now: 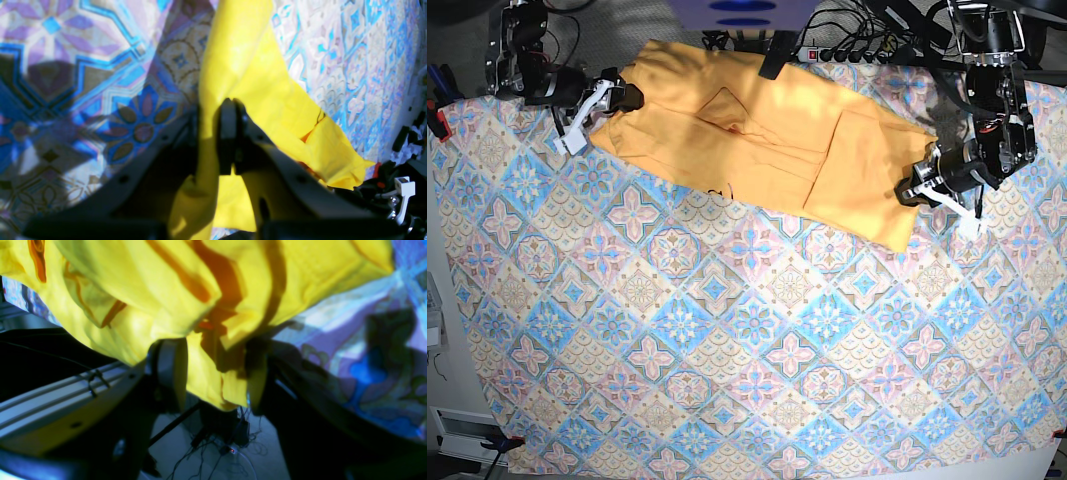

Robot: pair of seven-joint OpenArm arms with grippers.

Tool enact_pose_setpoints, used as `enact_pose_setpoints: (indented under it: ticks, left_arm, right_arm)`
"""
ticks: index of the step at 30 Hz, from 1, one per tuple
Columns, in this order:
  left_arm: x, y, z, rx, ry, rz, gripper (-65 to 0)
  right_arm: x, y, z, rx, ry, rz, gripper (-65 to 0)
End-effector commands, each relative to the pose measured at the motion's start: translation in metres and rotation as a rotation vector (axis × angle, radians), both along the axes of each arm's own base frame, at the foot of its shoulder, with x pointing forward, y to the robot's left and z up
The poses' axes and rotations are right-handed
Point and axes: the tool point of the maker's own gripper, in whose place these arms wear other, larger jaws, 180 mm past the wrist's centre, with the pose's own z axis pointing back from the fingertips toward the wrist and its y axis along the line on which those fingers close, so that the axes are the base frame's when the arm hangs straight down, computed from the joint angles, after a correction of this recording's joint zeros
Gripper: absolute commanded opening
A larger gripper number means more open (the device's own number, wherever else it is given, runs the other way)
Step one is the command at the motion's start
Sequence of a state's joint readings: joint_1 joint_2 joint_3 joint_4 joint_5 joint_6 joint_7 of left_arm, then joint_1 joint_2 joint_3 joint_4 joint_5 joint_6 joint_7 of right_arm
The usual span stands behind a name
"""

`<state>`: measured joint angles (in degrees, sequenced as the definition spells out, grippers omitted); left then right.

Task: Fold the T-shirt properly
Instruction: 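Hold the shirt end with the right gripper and drag it outward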

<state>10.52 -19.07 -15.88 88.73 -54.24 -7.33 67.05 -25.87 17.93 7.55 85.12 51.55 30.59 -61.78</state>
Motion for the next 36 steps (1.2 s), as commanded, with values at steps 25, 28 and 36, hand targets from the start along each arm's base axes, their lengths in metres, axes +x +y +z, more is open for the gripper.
enact_pose_setpoints:
  ticks: [25,28,36]
  left_arm:
    - [0.008,0.005,0.01,0.005,-0.037,0.003,-58.7]
    - [0.008,0.005,0.01,0.005,-0.037,0.003,-58.7]
    - [0.008,0.004,0.009,0.004,-0.035,0.006,-58.7]
  right_arm:
    - [0.02,0.04,0.009,0.076,-0.076,0.152,-39.0]
    - [0.023,0.04,0.01,0.076,-0.082,0.151,-46.2]
    - [0.021,0.04,0.009,0.076,-0.075,0.151,-63.8]
